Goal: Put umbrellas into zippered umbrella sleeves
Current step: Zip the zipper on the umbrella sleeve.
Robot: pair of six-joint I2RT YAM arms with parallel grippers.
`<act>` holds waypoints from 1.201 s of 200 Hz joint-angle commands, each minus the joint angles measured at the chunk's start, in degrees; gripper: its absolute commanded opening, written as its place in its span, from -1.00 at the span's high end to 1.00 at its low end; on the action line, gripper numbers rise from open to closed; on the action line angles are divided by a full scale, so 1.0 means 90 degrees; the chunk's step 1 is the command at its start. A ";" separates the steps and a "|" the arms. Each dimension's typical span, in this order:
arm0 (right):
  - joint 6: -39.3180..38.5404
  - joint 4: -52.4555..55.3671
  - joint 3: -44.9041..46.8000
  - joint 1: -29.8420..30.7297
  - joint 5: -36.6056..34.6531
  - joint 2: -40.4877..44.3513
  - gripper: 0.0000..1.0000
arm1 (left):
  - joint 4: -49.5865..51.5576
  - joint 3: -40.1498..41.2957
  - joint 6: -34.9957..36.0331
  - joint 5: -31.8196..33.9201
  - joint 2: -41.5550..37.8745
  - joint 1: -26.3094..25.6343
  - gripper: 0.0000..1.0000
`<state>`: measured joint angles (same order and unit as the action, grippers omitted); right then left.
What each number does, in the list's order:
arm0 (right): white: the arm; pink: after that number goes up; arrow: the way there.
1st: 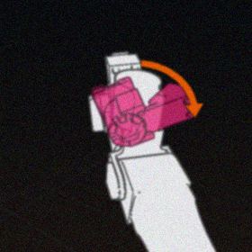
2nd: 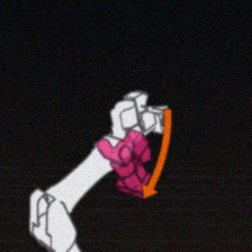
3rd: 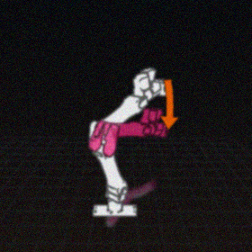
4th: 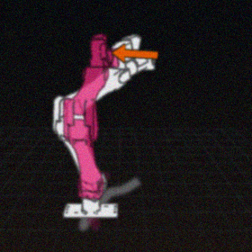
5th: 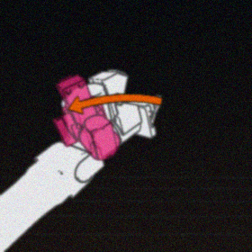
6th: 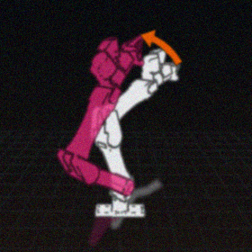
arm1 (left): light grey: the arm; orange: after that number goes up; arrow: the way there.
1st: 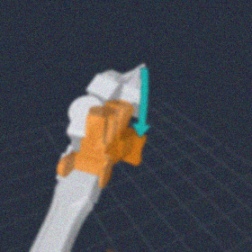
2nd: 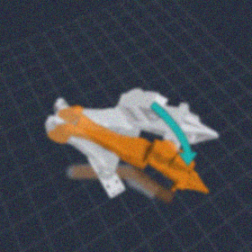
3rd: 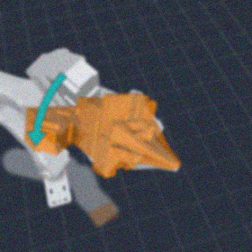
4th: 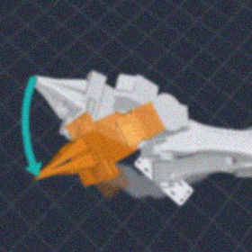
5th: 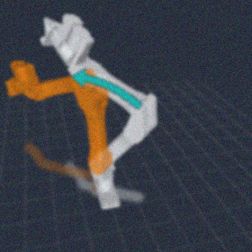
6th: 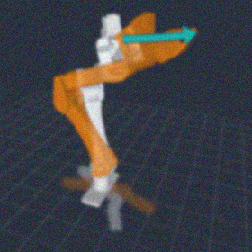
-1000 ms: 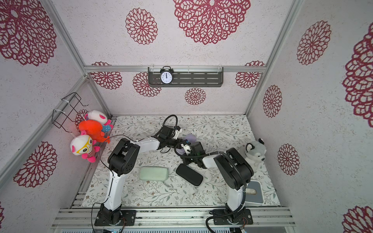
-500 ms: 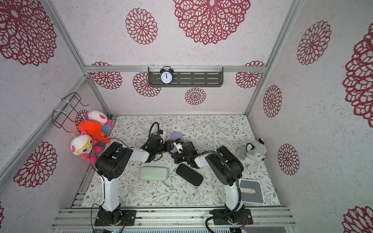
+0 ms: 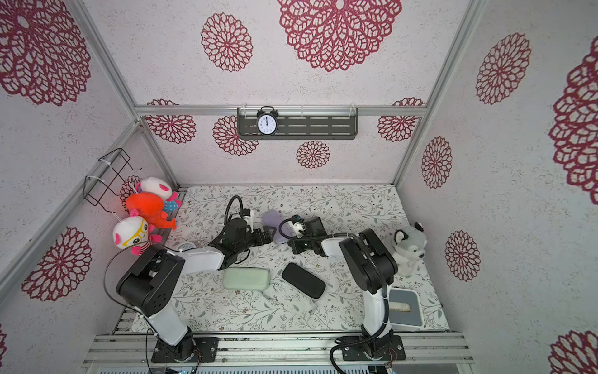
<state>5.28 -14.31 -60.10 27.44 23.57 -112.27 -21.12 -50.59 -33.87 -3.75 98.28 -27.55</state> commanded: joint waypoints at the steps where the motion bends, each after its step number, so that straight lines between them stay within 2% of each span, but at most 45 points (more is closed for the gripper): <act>1: -0.0401 0.0195 -0.0155 -0.0184 -0.0002 -0.0053 1.00 | 0.1312 -0.0903 0.1383 0.0110 0.0342 0.0127 -0.95; 17: -0.0391 -0.0003 -0.0109 -0.0199 0.0104 -0.0025 1.00 | 0.2086 -0.1949 0.1902 -0.0663 0.1162 0.0375 -0.95; 37: -0.0403 -0.0131 -0.0120 -0.0193 0.0449 -0.0007 1.00 | 0.3065 -0.2978 0.2446 -0.0584 0.2080 0.0415 -0.95; 58: -0.0533 -0.0135 -0.0129 -0.0188 0.0605 -0.0038 1.00 | 0.3055 -0.3272 0.2870 -0.0481 0.2488 0.0465 -0.96; 79: -0.0597 -0.0123 -0.0096 -0.0190 0.0570 -0.0056 1.00 | 0.3339 -0.3723 0.2505 -0.1593 0.2933 0.0723 -0.96; 89: -0.0592 -0.0158 -0.0068 -0.0194 0.0579 -0.0058 1.00 | 0.3263 -0.3727 0.2458 -0.1756 0.3036 0.0726 -0.99; 102: -0.0564 -0.0227 0.0002 -0.0186 0.0600 -0.0045 1.00 | 0.3229 -0.3753 0.2612 -0.1717 0.3147 0.0627 -0.99; 123: -0.0520 -0.0269 0.0148 -0.0136 0.0477 0.0045 1.00 | 0.3742 -0.4012 0.2447 -0.1727 0.3290 0.0601 -0.68; 146: -0.0238 -0.0516 0.0497 0.0005 0.0270 0.0281 1.00 | 0.3709 -0.3760 0.2188 -0.1324 0.3268 0.0514 -0.50; 165: -0.0086 -0.0640 0.0678 0.0112 0.0185 0.0393 1.00 | 0.4041 -0.3954 0.2020 -0.1210 0.3517 0.0473 -0.29; 189: 0.0151 -0.0761 0.0866 0.0155 0.0054 0.0501 1.00 | 0.4241 -0.4136 0.1910 -0.0928 0.3726 0.0456 -0.20; 203: 0.0327 -0.0857 0.0929 0.0200 0.0053 0.0509 1.00 | 0.4283 -0.4066 0.1753 -0.0810 0.3692 0.0459 -0.07; 219: 0.0522 -0.0995 0.1002 0.0325 -0.0030 0.0541 1.00 | 0.3977 -0.3788 0.1643 -0.0699 0.3506 0.0389 -0.05; 240: 0.0837 -0.1248 0.1093 0.0416 -0.0041 0.0627 1.00 | 0.4189 -0.3849 0.1582 -0.0570 0.3439 0.0336 0.01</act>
<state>8.21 -23.00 -51.27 29.19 22.37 -109.95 7.68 -87.94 -18.92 -11.79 127.26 -22.00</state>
